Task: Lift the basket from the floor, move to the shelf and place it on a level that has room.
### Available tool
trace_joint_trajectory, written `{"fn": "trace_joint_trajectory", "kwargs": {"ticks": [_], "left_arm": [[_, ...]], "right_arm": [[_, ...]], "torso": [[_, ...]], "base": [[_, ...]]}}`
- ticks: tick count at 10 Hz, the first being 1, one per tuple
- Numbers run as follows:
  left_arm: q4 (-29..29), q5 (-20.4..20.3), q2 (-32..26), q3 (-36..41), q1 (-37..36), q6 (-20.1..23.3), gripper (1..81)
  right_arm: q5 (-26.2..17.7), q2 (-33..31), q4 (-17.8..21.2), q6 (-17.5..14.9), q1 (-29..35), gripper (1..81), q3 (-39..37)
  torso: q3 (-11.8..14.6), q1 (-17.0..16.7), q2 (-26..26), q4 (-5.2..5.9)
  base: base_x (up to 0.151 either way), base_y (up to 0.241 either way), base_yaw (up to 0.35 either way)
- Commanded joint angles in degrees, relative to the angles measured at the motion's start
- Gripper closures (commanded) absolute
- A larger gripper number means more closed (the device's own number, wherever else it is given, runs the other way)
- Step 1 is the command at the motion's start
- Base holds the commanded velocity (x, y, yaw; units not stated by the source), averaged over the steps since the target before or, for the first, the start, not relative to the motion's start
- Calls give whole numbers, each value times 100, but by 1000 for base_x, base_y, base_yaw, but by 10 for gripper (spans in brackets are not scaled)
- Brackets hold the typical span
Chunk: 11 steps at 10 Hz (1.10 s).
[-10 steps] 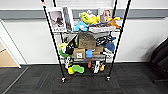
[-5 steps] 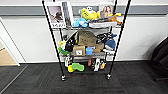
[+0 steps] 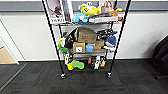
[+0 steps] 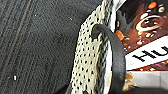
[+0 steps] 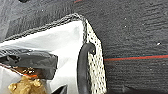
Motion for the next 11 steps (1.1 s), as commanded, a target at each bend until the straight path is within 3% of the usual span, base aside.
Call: {"fn": "trace_joint_trajectory", "kwargs": {"ticks": [1, 3, 4, 5, 6, 7, 9, 11], "left_arm": [[22, 300, -71, -40, -554, 16, 10], [22, 300, -72, -40, -589, 16, 10], [22, 300, -89, -40, -615, 16, 10], [4, 291, -72, 3, -607, 25, 10], [-20, 291, -37, 12, -607, 25, 10], [-4, 291, -19, 12, -615, 25, 10], [-12, 291, -53, 47, -712, 25, 10], [-48, 291, -379, 680, -782, 25, 10]], "right_arm": [[-236, 121, 148, 16, 652, 10, 53], [-236, 147, 192, 16, 677, 10, 53], [-236, 165, 192, 16, 669, 10, 53], [-236, 147, 201, 85, 651, 10, 79], [-227, 147, 201, 113, 634, 10, 79], [-218, 156, 201, 113, 634, 10, 79], [-174, 156, 385, 165, 677, 10, 158], [-148, 33, 500, 218, 686, 10, 440]], "torso": [[0, 352, -544, 0], [0, 597, -938, 0], [-160, 350, -561, 0], [-464, 464, -743, 0], [-499, 507, -813, 0], [-133, 542, -867, 0], [-356, 557, -888, 0], [-402, 561, -889, 0]], "base": [[0, 0, 0], [0, 0, 0], [0, 0, 0], [0, 0, 0], [0, 0, 0], [0, 0, 0], [0, 0, 0], [0, 0, 0]]}}
